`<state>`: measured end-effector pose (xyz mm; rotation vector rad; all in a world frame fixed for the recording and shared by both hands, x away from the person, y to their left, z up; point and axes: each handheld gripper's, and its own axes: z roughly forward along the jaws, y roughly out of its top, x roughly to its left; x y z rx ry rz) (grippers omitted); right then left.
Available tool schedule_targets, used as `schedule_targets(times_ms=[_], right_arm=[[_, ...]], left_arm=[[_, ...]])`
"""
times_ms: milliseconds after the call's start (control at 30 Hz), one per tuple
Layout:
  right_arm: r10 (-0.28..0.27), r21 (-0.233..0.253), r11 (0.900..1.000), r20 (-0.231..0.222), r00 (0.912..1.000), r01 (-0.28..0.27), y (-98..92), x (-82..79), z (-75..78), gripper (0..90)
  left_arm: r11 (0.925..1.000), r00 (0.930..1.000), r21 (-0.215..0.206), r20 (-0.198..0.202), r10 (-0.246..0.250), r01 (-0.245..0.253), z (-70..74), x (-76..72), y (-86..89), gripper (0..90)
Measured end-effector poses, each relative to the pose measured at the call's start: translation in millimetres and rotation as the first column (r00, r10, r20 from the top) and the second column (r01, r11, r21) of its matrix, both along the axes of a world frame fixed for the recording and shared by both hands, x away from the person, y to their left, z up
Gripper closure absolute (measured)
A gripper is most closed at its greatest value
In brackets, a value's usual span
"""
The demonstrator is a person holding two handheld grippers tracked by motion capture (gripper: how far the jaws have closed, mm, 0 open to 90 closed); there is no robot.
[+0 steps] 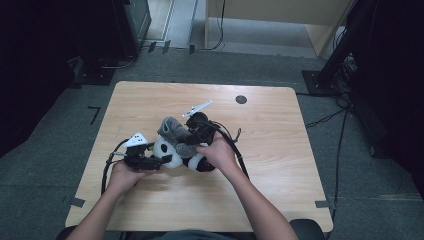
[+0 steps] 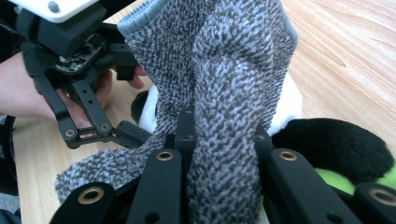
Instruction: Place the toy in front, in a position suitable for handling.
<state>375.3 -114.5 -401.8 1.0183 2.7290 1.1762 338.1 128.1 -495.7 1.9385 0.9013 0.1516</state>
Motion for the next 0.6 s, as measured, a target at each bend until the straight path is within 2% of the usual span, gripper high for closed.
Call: schedule_targets(times_ms=[133, 233, 300, 367, 600], right_arm=[[-0.007, -0.031, 0.999, 0.010, 0.9999, 0.008, 3.4, 4.4, 3.0, 74.5], [-0.025, -0.081, 0.996, 0.042, 0.9988, 0.028, 2.3, 10.3, 4.2, 74.7], [-0.047, -0.095, 0.994, 0.038, 0.9982, 0.050, -3.7, 16.7, 2.0, 75.0], [-0.060, -0.092, 0.994, 0.024, 0.9979, 0.062, -10.6, 21.6, -0.5, 75.2], [-0.105, -0.103, 0.989, 0.049, 0.9932, 0.110, -22.8, 28.1, -0.1, 75.2]], left_arm=[[1.0000, 1.0000, 0.009, 0.005, 0.000, 0.000, 1.0, 0.1, 0.8, 25.2], [0.9999, 1.0000, 0.015, 0.009, -0.001, 0.001, 1.1, -0.3, 0.9, 26.3], [0.9999, 0.9999, 0.015, 0.010, -0.004, 0.004, 1.0, -0.1, 1.1, 26.3], [0.9999, 1.0000, 0.013, 0.009, -0.002, 0.002, 1.0, 0.1, 1.1, 26.3], [0.9999, 0.9999, 0.004, -0.001, 0.011, -0.011, 2.2, 0.6, 0.7, 26.6]])
